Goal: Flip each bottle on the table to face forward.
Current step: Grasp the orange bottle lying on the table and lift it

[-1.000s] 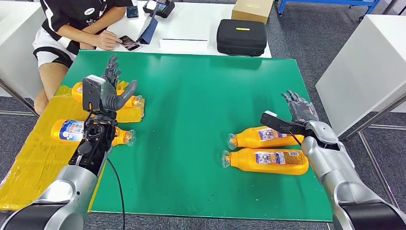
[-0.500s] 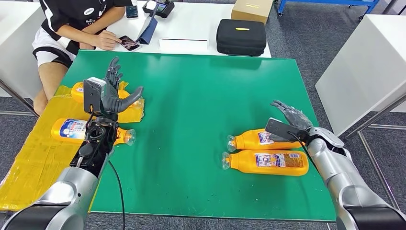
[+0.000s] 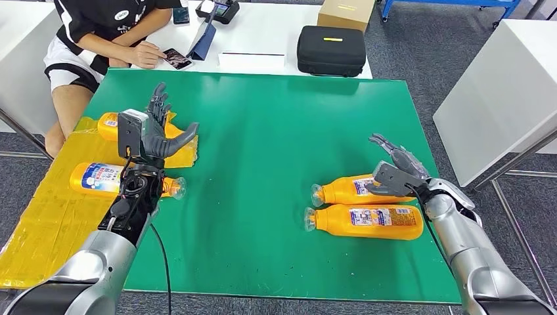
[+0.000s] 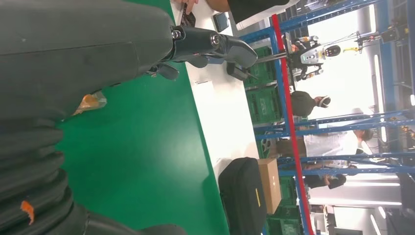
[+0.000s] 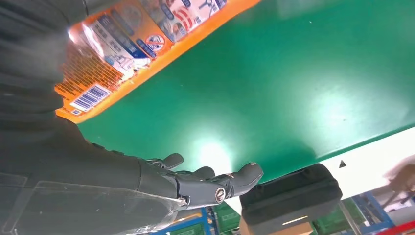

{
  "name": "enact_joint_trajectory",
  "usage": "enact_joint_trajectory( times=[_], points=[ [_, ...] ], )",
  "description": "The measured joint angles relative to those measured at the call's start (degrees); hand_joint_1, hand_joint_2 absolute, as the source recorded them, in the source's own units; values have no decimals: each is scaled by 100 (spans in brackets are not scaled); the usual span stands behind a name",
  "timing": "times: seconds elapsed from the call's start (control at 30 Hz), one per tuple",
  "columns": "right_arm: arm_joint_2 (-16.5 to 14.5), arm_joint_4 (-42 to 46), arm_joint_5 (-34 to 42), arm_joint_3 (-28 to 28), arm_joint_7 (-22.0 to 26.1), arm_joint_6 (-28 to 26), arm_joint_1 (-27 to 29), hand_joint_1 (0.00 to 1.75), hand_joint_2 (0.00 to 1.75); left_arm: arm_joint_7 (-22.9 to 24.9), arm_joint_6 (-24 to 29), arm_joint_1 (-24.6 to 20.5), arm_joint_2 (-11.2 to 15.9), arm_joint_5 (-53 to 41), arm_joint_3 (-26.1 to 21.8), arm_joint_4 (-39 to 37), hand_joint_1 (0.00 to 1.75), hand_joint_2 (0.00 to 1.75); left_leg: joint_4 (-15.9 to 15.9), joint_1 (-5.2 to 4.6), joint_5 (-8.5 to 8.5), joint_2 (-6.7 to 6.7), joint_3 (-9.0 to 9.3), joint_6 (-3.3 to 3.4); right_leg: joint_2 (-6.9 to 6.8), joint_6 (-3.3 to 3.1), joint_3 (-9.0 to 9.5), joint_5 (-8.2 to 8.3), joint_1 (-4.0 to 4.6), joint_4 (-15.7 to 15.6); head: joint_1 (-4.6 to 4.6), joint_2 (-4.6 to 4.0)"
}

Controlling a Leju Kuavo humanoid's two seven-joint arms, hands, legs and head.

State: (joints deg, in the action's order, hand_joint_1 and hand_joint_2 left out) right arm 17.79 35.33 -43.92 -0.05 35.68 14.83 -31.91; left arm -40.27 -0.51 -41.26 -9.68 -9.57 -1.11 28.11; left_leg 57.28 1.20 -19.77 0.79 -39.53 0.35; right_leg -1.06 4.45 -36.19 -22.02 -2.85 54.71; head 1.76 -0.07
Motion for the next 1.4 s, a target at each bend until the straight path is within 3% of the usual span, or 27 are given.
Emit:
enact_joint_trajectory(
  times=[0.3, 0.5, 0.6, 0.73, 0.83, 1.4],
  points=[
    [30, 161, -48, 8, -187, 6, 148, 0, 175, -2, -4, -17, 0, 19, 11, -119, 0, 175, 0, 0, 0, 0, -2, 0, 0, 0, -3, 0, 0, 0, 0, 0],
    [64, 51, -275, 49, -618, -129, 94, 0, 175, 1, -7, -39, -2, 63, 10, -189, 0, 175, 0, 0, 0, 0, -4, 0, 0, 1, -4, 0, 0, 0, 0, 0],
    [80, -125, -467, 108, -960, -309, -12, 0, 175, 8, -12, -63, -7, 74, 10, -228, 0, 175, 0, 0, 0, 1, -4, 0, 0, 1, -4, 0, 0, 0, -1, 0],
    [55, -428, -952, 271, -1844, -814, -263, 0, 175, 65, -15, -80, -17, 110, 10, -275, 0, 175, 0, 0, 0, 4, -1, 0, 5, 0, -4, 0, 0, -1, 1, 0],
    [19, -664, -1177, 415, -2144, -892, -373, 0, 175, 108, -15, -85, -37, 120, 10, -286, 0, 175, 0, 0, 1, 2, -1, 1, 2, 0, -3, 0, 0, -1, -1, 0],
    [-258, -1152, -1255, 578, -2182, -868, -454, 0, 175, 241, -68, -86, -76, 244, 8, -307, 0, 175, -1, 1, 0, 2, 1, 0, 3, 0, -3, 0, 1, 0, 0, 0]
  ],
)
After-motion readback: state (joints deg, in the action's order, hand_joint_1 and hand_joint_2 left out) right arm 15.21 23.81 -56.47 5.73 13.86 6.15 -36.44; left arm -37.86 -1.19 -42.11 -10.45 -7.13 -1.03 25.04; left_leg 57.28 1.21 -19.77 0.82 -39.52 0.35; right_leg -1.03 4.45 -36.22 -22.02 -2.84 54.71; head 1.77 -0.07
